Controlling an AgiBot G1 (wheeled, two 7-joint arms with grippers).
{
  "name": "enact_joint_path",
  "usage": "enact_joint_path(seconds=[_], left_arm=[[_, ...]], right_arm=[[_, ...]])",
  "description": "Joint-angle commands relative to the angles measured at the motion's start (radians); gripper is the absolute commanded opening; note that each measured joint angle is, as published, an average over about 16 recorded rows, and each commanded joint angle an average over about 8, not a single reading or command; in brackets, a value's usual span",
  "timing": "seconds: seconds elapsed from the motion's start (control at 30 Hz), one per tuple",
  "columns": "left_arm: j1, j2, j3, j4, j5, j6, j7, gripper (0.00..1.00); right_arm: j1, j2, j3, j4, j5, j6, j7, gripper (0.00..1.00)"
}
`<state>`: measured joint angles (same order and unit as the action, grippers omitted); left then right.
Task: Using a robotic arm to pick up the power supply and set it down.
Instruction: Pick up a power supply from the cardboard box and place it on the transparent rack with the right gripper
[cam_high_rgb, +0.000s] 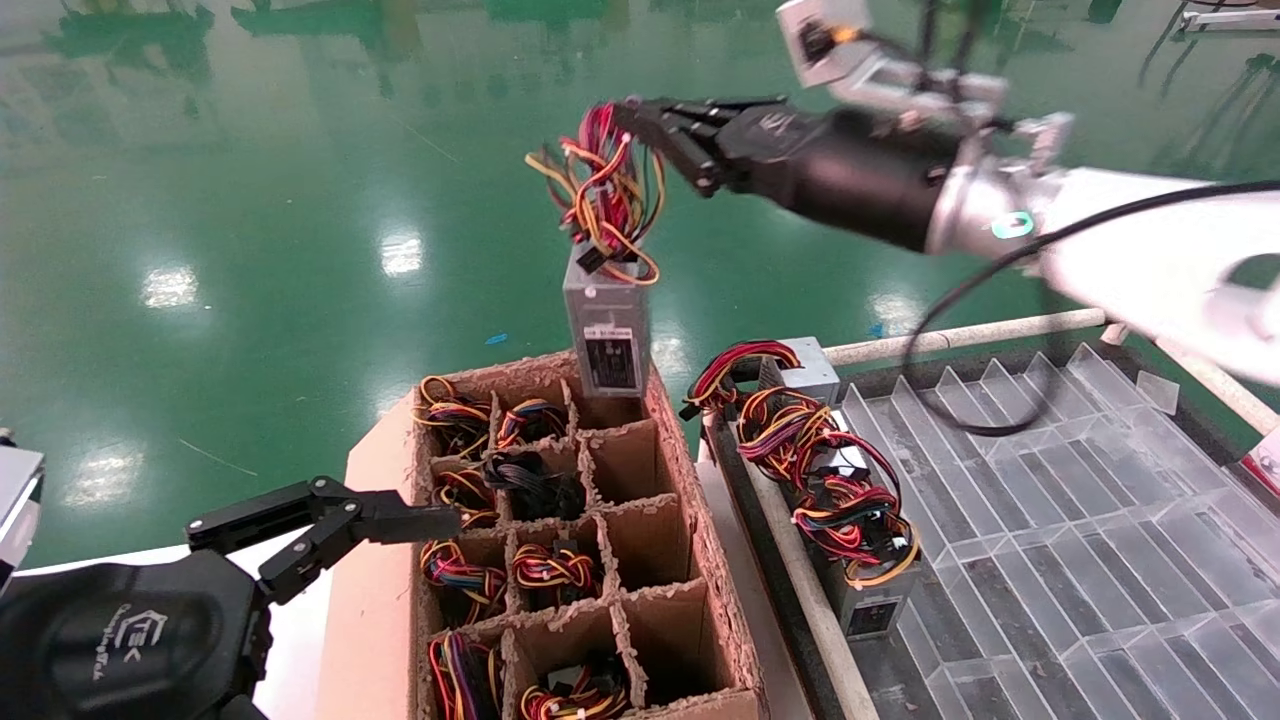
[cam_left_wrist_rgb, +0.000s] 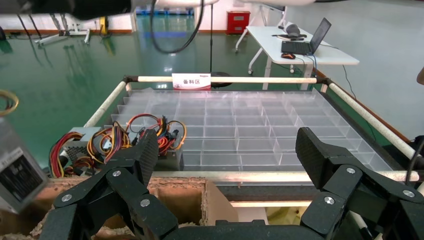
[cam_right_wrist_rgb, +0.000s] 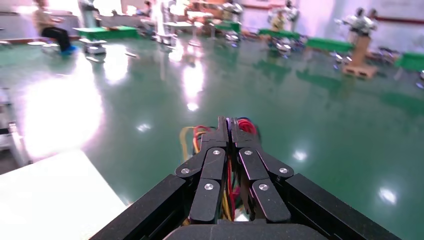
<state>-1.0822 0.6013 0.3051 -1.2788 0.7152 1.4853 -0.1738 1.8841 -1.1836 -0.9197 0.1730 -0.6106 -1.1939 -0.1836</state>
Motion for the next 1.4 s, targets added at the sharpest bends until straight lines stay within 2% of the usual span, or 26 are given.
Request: enact_joint_path(seconds=[0.03,0.2,0.6,1.1,1.4], left_arm=[[0.0,0.0,0.0,0.0,0.0,0.0,0.0,1.0],[0.0,0.0,0.0,0.0,0.0,0.0,0.0,1.0],[0.0,0.0,0.001,0.0,-0.001,0.0,0.0,1.0],[0.0,-0.001,0.001,0.0,-0.001,-0.001,0.001,1.0],[0.0,-0.001,0.002,0.0,-0.001,-0.001,0.001,1.0]], right_arm=[[0.017,0.026,0.005,0.002,0.008,-0.065,-0.003,0.0],[0.056,0.094,0.008,-0.026,0.011,-0.17,0.001,0.0],[0.108,0.273,0.0,-0.082,-0.006,-0.297,0.007,0.0],[0.145,0.498,-0.03,-0.075,-0.051,-0.377,0.026,0.0],[0.087,0.636,-0.055,0.051,-0.053,-0.397,0.092,0.0]])
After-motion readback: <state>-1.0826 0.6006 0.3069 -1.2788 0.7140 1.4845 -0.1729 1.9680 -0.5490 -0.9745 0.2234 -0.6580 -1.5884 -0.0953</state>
